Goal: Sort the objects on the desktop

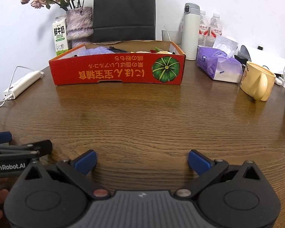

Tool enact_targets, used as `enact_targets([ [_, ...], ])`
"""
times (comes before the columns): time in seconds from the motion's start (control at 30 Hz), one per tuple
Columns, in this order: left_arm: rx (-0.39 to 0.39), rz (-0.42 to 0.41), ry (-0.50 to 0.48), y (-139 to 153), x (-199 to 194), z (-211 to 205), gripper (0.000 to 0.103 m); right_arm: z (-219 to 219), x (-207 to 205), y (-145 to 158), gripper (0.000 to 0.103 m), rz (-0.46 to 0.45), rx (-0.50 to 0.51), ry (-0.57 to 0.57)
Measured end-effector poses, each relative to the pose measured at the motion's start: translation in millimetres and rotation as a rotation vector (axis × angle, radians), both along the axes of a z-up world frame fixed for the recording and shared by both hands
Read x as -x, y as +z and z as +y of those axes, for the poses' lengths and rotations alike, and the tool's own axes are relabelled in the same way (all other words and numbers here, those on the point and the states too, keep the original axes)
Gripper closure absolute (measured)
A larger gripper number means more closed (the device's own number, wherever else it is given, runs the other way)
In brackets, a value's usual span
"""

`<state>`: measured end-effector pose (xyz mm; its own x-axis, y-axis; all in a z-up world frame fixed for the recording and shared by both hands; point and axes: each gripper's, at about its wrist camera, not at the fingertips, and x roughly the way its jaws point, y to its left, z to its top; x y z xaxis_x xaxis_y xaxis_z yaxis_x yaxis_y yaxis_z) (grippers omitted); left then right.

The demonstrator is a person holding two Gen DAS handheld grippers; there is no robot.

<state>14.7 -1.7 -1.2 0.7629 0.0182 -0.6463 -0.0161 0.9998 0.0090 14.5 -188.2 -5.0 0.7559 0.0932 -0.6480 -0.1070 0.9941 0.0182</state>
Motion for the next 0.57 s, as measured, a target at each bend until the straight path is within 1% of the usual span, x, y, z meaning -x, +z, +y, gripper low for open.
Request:
enact_targets([
  [0.57, 0.000, 0.000, 0.004, -0.1, -0.7, 0.2, 0.000, 1.1, 0.2, -0.6, 0.000, -0.001, 0.000, -0.005],
])
